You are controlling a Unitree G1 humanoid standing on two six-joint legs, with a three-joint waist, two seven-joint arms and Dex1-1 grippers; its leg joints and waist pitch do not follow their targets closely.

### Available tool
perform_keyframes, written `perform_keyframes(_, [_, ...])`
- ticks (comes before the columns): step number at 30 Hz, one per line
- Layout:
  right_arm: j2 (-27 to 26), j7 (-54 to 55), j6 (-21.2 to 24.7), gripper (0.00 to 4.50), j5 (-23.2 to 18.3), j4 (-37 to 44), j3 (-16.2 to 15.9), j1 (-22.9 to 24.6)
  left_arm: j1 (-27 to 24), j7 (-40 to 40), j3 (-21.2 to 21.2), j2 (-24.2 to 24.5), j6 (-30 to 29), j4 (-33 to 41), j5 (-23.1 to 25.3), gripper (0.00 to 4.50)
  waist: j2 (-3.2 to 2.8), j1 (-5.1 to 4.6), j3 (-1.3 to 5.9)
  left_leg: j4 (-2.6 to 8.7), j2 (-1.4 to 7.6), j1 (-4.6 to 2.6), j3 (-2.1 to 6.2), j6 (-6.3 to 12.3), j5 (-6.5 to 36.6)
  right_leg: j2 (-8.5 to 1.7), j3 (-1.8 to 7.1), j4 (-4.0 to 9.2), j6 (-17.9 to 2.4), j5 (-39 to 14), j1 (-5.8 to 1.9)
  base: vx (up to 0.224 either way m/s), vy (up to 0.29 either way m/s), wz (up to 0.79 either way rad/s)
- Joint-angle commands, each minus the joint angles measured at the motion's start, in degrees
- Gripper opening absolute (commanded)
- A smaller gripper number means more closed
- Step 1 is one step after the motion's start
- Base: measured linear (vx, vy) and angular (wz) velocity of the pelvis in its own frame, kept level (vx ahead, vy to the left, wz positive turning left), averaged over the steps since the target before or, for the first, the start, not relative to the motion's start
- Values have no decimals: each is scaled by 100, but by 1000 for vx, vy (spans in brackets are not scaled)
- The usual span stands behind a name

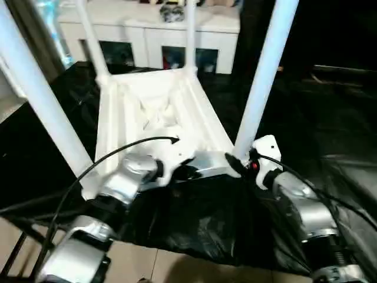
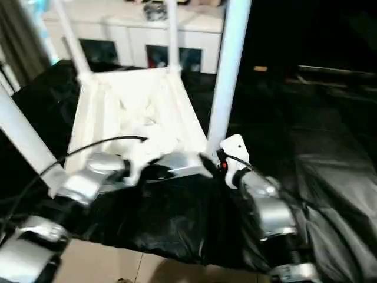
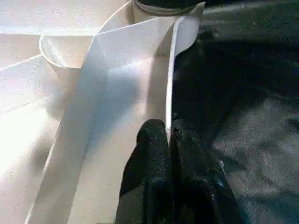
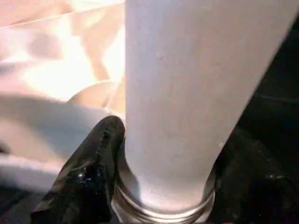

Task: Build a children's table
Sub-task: Rotate leg to tighten

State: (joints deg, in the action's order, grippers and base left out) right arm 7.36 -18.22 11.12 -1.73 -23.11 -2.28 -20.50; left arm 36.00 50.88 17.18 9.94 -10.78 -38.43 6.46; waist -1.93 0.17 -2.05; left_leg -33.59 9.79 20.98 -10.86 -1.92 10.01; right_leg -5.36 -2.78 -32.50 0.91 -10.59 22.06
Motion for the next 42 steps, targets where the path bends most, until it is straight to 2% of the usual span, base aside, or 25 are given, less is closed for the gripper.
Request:
perform_keyframes(1, [-879, -158, 150, 263, -202, -304, -686, -168, 96, -491, 210, -634, -82, 97, -90, 0, -46, -76, 185, 558, 251, -181, 322, -350, 3713, -302, 30, 596, -514, -3562, -10, 0, 0, 0])
perform_keyframes(2, [-885, -157, 148, 263, -203, -304, -685, -174, 96, -490, 212, -634, -84, 98, -89, 0, -52, -103, 173, 573, 254, -185, 334, -348, 3811, -291, 1, 621, -516, -3528, -14, 0, 0, 0])
perform_keyframes(3, [-973, -213, 127, 298, -268, -187, -641, -272, 82, -437, 245, -621, -119, 135, -24, 0, -66, -174, 171, 603, 259, -167, 374, -355, 3997, -268, -64, 621, -516, -3339, -62, 0, 0, 0])
perform_keyframes(4, [-943, -281, 120, 298, -290, -119, -626, -265, 73, -403, 249, -593, -111, 146, -4, 0, -97, -196, 189, 635, 280, -150, 398, -364, 4046, -286, -65, 590, -584, -2994, -117, 0, 0, 0])
perform_keyframes(5, [-870, -414, 113, 328, -334, 6, -593, -245, 56, -343, 251, -537, -91, 163, 27, 0, -87, -192, 202, 646, 288, -139, 393, -351, 3969, -300, -40, 569, -638, -2833, -127, 0, 0, 0])
perform_keyframes(6, [-798, -523, 115, 326, -366, 100, -562, -224, 48, -299, 247, -494, -72, 173, 44, 0, -47, -165, 210, 610, 264, -170, 338, -298, 3779, -320, 14, 598, -753, -2727, -66, 0, 0, 0])
perform_keyframes(7, [-747, -574, 119, 330, -372, 123, -558, -211, 45, -281, 241, -470, -62, 176, 43, 0, -40, -154, 212, 594, 252, -168, 324, -252, 3656, -337, 35, 598, -801, -2722, -65, 0, 0, 0])
perform_keyframes(8, [-393, -923, 142, 339, -401, 263, -546, -132, 20, -143, 203, -312, 14, 211, 31, 0, -14, -119, 226, 586, 258, -116, 296, -128, 3275, -343, 67, 574, -878, -2592, -104, 0, 0, 0])
perform_keyframes(9, [-267, -1041, 140, 354, -389, 300, -537, -106, 6, -90, 190, -253, 35, 236, 29, 0, -22, -94, 236, 582, 266, -112, 286, -93, 3160, -347, 81, 558, -912, -2478, -109, 0, 0, 0])
perform_keyframes(10, [-208, -1101, 135, 354, -382, 311, -544, -96, -2, -63, 186, -227, 47, 246, 24, 0, 12, -88, 239, 582, 269, -78, 259, -18, 2936, -341, 96, 535, -987, -2247, -122, 0, 0, 0])
perform_keyframes(12, [194, -1514, 68, 368, -321, 355, -586, -44, -63, 127, 166, -45, 107, 326, -21, 0, -11, -61, 247, 582, 284, -58, 246, 37, 2690, -340, 102, 495, -1066, -2024, -144, 0, 0, 0])
perform_keyframes(13, [538, -1877, -58, 368, -290, 349, -598, -24, -133, 322, 144, 121, 90, 416, -86, 0, 15, -54, 252, 574, 286, -63, 237, 56, 2633, -340, 101, 490, -1111, -1959, -143, 0, 0, 0])
perform_keyframes(14, [679, -2077, -95, 368, -311, 336, -572, -28, -183, 478, 137, 211, 209, 471, -125, 0, 26, -33, 251, 562, 285, -41, 219, 116, 2515, -339, 102, 466, -1155, -1875, -180, 0, 0, 0])
perform_keyframes(19, [1256, -3135, -185, 368, -458, 348, -589, -80, -381, 1151, 76, 584, 379, 728, -312, 0, 66, 13, 279, 491, 287, -16, 175, 331, 1979, -354, 129, 429, -1317, -1683, -183, 0, 0, 0])
perform_keyframes(20, [1359, -3394, -152, 368, -506, 361, -617, -91, -412, 1275, 67, 660, 463, 759, -347, 0, 58, 65, 288, 454, 286, -40, 150, 421, 1795, -343, 134, 397, -1401, -1531, -170, 52, -49, 6])
perform_keyframes(21, [1546, -3842, -137, 368, -581, 386, -707, -99, -465, 1511, 45, 772, 609, 821, -441, 0, 88, 66, 294, 446, 293, -32, 137, 462, 1717, -343, 138, 386, -1435, -1454, -180, 52, -49, 6])
perform_keyframes(23, [1689, -4140, -127, 368, -599, 327, -819, -139, -502, 1699, 19, 879, 560, 899, -545, 0, 80, 127, 297, 420, 306, -21, 120, 534, 1465, -324, 137, 333, -1516, -1244, -182, 48, -54, 5])
perform_keyframes(24, [1737, -4237, -123, 368, -606, 298, -863, -158, -517, 1781, 17, 927, 552, 932, -588, 0, 87, 152, 304, 401, 300, 18, 111, 557, 1261, -310, 136, 286, -1562, -1026, -198, 43, -55, 3])
perform_keyframes(26, [1805, -4431, -127, 368, -601, 238, -932, -196, -540, 1923, 21, 1023, 530, 978, -630, 0, 102, 238, 334, 373, 309, 1, 93, 604, 961, -309, 124, 239, -1606, -756, -197, 14, -26, 0])
perform_keyframes(27, [1832, -4562, -139, 368, -584, 200, -971, -223, -544, 2010, 23, 1085, 556, 982, -644, 0, 73, 279, 327, 371, 321, -9, 82, 608, 905, -300, 116, 223, -1644, -701, -185, 0, 0, 0])
perform_keyframes(30, [1893, -4843, -197, 336, -513, 114, -1087, -289, -546, 2211, 23, 1225, 541, 999, -683, 0, 74, 327, 315, 388, 345, -21, 73, 510, 1018, -289, 106, 222, -1615, -877, -178, 0, 0, 0])
perform_keyframes(31, [1911, -4919, -222, 334, -506, 78, -1126, -318, -541, 2268, 26, 1257, 560, 995, -699, 0, 83, 343, 309, 394, 357, -52, 57, 420, 1159, -281, 111, 238, -1580, -1016, -154, 0, 0, 0])
perform_keyframes(35, [1856, -5013, -279, 294, -449, -106, -1208, -468, -489, 2404, 37, 1342, 598, 939, -717, 0, 73, 340, 298, 429, 376, -76, 40, 213, 1409, -280, 117, 243, -1488, -1287, -137, 0, 0, 0])
perform_keyframes(38, [1795, -5043, -304, 273, -421, -188, -1248, -552, -431, 2420, 41, 1367, 612, 895, -687, 0, 89, 329, 302, 424, 373, -64, 36, 193, 1378, -283, 125, 229, -1488, -1170, -142, 0, 0, 0])
perform_keyframes(42, [1756, -5106, -251, 271, -497, -163, -1237, -571, -406, 2463, 20, 1382, 584, 878, -714, 0, 105, 334, 303, 406, 363, -60, 21, 224, 1316, -297, 135, 225, -1517, -1113, -153, 0, 0, 0])
